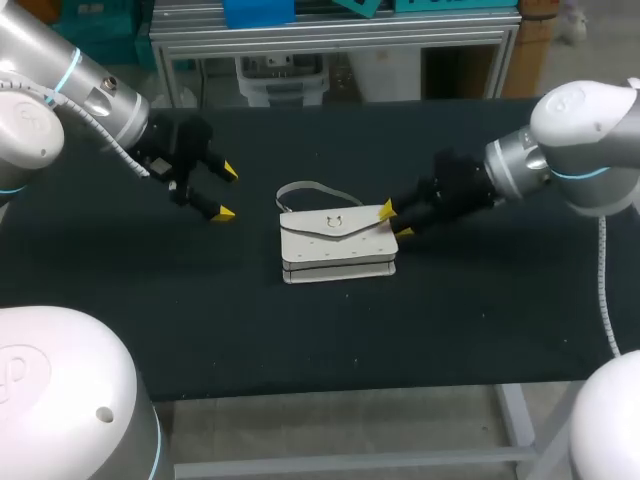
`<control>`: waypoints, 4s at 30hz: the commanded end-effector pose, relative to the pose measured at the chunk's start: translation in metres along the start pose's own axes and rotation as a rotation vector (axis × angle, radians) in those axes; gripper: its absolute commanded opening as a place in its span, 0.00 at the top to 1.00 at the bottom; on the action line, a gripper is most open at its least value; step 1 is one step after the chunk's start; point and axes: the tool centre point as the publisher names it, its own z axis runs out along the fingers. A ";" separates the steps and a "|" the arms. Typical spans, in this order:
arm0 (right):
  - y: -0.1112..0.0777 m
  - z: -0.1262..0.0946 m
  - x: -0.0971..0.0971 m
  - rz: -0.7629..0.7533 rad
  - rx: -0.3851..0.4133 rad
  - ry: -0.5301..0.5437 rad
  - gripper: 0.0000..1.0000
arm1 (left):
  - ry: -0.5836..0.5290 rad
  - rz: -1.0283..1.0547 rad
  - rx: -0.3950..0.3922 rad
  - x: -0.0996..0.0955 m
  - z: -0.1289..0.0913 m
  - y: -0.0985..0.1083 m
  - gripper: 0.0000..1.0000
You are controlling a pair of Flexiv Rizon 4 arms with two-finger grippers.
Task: Pick up the bag, open it, inspect its contents, close it, and place it on the opposite side
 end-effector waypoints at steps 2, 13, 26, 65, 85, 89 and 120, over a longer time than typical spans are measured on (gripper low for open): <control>-0.017 -0.020 0.016 -0.005 -0.039 -0.085 0.00 | -0.002 0.001 0.003 0.000 0.001 0.001 0.00; -0.036 -0.064 0.050 -0.391 -0.088 -0.362 0.00 | -0.002 0.001 0.003 0.000 0.001 0.001 0.00; -0.042 -0.083 0.063 -0.676 -0.010 -0.612 0.00 | -0.002 0.001 0.003 0.000 0.001 0.001 0.00; -0.084 -0.047 0.047 -1.573 0.165 -0.713 0.00 | 0.001 0.454 0.045 0.016 0.020 -0.048 0.00; -0.080 -0.008 0.032 -1.722 0.199 -1.193 0.18 | 0.017 0.619 0.015 0.009 0.058 -0.055 0.00; -0.071 -0.010 0.022 -1.741 0.197 -1.194 0.30 | 0.029 0.637 0.012 0.009 0.060 -0.057 0.00; -0.034 0.015 -0.006 -1.824 0.207 -1.131 1.00 | 0.064 0.579 0.014 0.004 0.073 -0.045 0.00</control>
